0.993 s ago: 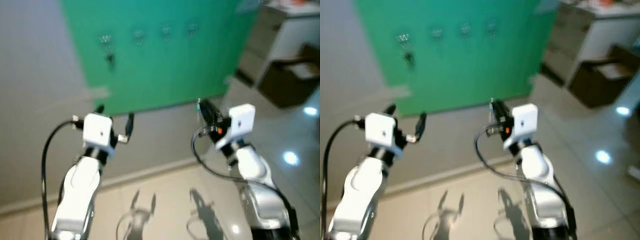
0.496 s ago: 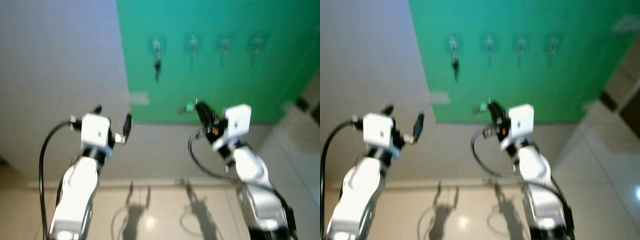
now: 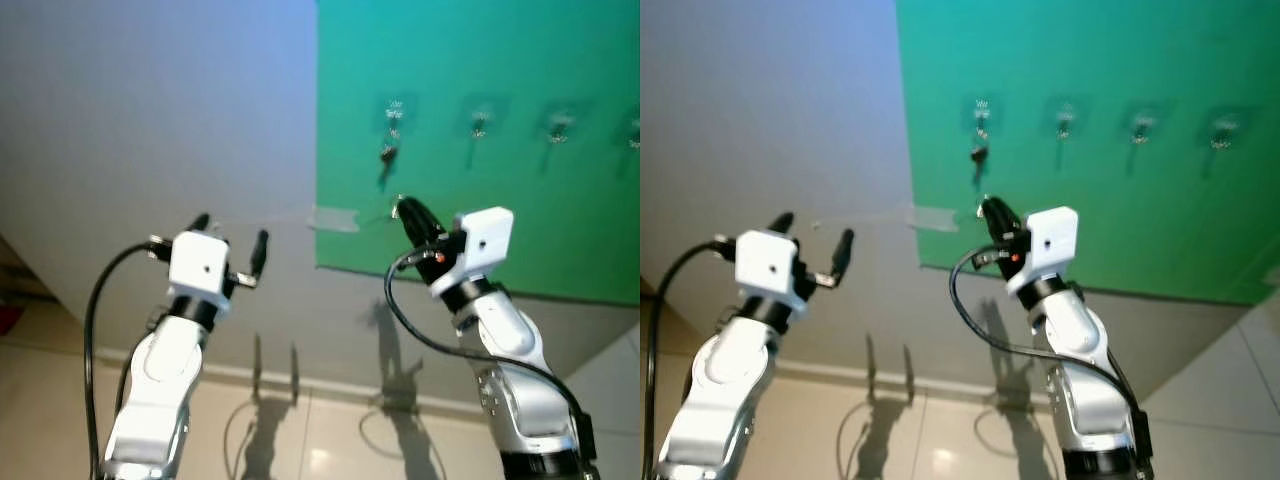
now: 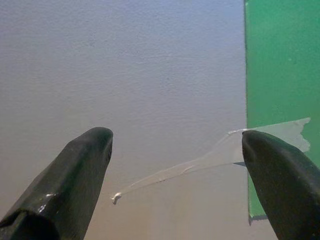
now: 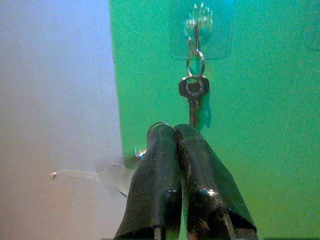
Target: Hang keys on a hook
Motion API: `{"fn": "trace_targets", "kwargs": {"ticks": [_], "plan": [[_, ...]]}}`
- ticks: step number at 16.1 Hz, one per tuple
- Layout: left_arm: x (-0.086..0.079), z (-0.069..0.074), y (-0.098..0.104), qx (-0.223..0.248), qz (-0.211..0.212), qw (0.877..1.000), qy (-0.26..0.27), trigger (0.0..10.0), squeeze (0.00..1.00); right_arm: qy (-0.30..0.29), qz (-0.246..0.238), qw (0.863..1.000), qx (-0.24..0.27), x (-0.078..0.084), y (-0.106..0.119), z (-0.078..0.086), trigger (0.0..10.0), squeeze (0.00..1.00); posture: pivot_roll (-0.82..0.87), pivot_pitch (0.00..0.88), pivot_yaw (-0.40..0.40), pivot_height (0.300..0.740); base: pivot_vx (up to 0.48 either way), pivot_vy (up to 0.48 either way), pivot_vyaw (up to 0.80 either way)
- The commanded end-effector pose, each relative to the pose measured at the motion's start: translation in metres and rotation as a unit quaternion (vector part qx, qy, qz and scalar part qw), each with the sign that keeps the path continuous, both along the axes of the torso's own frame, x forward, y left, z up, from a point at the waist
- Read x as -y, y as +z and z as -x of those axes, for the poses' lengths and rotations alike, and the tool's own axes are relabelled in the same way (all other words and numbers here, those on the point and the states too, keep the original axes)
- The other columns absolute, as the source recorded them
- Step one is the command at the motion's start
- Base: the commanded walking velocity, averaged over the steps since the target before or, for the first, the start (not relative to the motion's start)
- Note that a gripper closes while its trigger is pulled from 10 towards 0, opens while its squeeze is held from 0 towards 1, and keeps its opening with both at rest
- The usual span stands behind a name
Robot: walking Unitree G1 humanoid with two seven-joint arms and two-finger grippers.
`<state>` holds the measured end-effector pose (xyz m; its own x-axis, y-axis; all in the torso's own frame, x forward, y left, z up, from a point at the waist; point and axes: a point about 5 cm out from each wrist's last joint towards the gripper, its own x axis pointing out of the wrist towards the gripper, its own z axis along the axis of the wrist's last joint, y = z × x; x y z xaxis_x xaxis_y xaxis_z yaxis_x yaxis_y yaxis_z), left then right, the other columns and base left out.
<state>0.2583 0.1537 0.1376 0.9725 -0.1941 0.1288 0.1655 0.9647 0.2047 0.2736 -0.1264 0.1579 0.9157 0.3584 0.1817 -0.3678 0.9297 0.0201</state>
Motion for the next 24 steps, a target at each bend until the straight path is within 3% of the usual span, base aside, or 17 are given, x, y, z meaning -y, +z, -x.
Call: {"fn": "trace_targets", "kwargs": {"ticks": [1,4,7,8,13,17,24], "plan": [[0.008,-0.004,0.003,0.008,-0.003,1.0,-0.009,10.0,0.0,-0.015,0.0,1.0,0.007,0.009,0.004,-0.003,10.0,0.0,-0.01,0.0,0.027,0.74,0.0,0.0,0.0],[0.009,-0.011,0.006,0.014,-0.001,1.0,-0.015,10.0,0.0,-0.017,-0.003,1.0,0.012,0.008,0.009,-0.007,10.0,0.0,-0.01,0.0,0.036,0.74,0.0,0.0,0.0],[0.016,-0.016,0.011,0.016,-0.011,0.998,-0.055,10.0,0.0,-0.03,-0.025,0.999,0.01,0.008,0.016,-0.012,10.0,0.0,-0.02,0.0,0.041,0.74,0.0,0.0,0.0],[0.025,-0.017,0.013,0.018,-0.022,0.995,-0.091,10.0,0.0,-0.035,-0.043,0.998,0.017,0.011,0.025,-0.016,10.0,0.0,-0.02,0.0,0.039,0.74,0.0,0.0,0.0],[0.033,-0.02,0.017,0.032,-0.013,0.995,-0.09,10.0,0.0,-0.009,-0.059,0.998,0.031,0.013,0.047,-0.022,10.0,0.0,-0.04,0.0,0.031,0.74,0.0,0.0,0.0],[0.039,-0.021,0.022,0.041,-0.024,0.993,-0.108,10.0,0.0,-0.022,-0.072,0.996,0.045,0.024,0.063,-0.029,10.0,0.0,-0.05,0.0,0.028,0.74,0.0,0.0,0.0],[0.039,-0.025,0.023,0.043,-0.016,0.994,-0.097,10.0,0.0,-0.005,-0.065,0.997,0.051,0.024,0.072,-0.031,10.0,0.0,-0.05,0.0,0.027,0.74,0.0,-0.48,0.0]]}}
